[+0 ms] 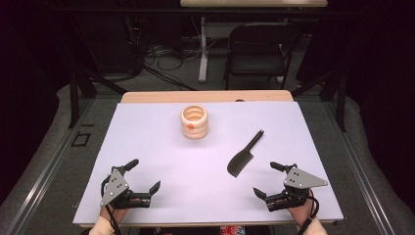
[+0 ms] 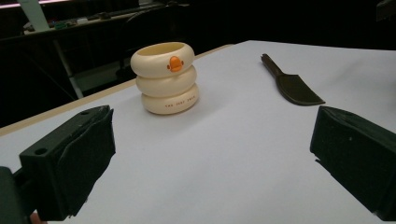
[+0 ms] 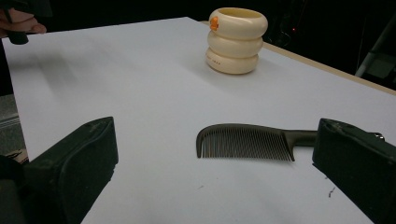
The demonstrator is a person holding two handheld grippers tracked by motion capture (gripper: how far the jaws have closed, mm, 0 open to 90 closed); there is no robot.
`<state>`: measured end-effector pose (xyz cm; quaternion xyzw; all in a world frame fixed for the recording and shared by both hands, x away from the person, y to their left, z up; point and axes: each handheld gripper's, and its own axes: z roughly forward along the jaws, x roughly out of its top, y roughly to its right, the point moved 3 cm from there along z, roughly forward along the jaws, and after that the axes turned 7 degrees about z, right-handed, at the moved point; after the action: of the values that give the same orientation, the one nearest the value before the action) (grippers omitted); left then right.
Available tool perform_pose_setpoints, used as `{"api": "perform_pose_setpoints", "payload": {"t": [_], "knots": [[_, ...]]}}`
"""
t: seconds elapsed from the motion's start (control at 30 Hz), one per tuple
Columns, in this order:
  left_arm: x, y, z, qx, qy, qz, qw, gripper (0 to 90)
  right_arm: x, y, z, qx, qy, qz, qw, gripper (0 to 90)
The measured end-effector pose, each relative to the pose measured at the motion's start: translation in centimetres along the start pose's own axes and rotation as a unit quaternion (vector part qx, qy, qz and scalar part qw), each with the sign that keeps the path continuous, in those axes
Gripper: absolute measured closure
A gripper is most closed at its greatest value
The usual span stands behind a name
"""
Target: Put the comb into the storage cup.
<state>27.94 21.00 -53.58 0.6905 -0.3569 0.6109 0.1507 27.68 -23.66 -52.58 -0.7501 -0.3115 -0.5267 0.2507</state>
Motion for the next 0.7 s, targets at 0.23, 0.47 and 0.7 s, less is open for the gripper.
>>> {"api": "perform_pose_setpoints", "payload": {"t": [0.23, 0.47, 0.7], "knots": [[0.0, -0.1, -0.1, 0.001, -0.001, 0.001, 1.0, 0.1, -0.1, 0.1, 0.3, 0.008, -0.006, 0.004, 0.9999, 0.0], [0.0, -0.1, -0.1, 0.003, -0.001, 0.001, 1.0, 0.1, 0.3, 0.7, 0.7, 0.01, -0.01, 0.016, 0.9998, 0.0], [0.0, -0.3, -0.5, 0.011, -0.003, -0.004, 0.9999, 0.1, 1.3, 1.3, 1.5, 0.007, -0.011, 0.019, 0.9997, 0.0]]}}
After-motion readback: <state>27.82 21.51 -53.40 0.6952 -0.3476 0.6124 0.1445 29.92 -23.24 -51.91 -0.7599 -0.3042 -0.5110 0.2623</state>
